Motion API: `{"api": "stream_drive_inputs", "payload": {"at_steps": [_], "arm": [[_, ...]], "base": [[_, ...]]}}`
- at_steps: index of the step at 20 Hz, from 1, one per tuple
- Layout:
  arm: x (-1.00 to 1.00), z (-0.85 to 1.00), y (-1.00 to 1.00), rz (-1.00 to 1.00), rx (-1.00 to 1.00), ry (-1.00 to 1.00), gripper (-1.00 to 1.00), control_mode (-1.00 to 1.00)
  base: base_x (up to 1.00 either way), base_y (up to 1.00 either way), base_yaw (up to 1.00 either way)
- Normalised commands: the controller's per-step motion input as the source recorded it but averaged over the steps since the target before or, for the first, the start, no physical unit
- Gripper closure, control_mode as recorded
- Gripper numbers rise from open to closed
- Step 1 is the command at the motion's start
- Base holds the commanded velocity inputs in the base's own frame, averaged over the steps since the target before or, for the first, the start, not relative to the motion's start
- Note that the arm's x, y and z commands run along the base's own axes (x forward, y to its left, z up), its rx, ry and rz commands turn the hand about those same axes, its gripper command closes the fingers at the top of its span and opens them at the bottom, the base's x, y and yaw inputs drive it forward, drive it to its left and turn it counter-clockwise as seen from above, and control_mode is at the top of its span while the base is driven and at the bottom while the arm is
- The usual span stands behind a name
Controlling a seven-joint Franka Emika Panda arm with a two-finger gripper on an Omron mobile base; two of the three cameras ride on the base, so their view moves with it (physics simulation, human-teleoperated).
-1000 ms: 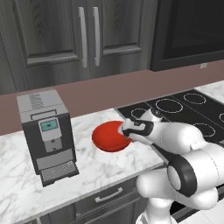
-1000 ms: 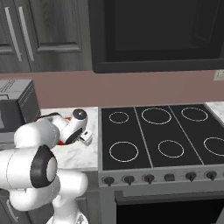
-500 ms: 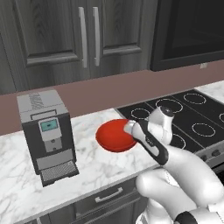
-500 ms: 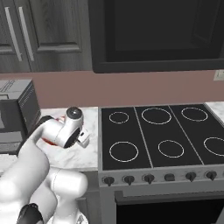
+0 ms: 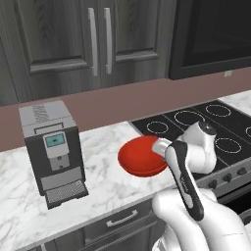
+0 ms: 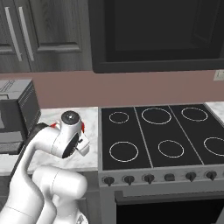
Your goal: Pick the cup and bowl from the counter and place them on the counter next to the sink.
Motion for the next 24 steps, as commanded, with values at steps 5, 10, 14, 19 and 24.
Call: {"api": "stream_drive_inputs", "payload": {"at_steps": [5, 10, 14, 19, 24], "arm": [[-0.42, 0.47, -0.27, 0.00, 0.02, 0.02, 1.00, -1.00], [-0.35, 0.49, -0.06, 0.00, 0.04, 0.00, 1.00, -1.00], [-0.32, 0.41, 0.00, 0.00, 0.01, 0.03, 1.00, -1.00], [-0.53, 0.41, 0.00, 0.00, 0.00, 0.05, 1.00, -1.00], [-0.62, 0.09, 0.00, 0.00, 0.04, 0.01, 1.00, -1.00]], "base": [[0.00, 0.00, 0.00], [0.00, 0.00, 0.00], [0.00, 0.00, 0.00], [0.00, 0.00, 0.00], [0.00, 0.00, 0.00]]}}
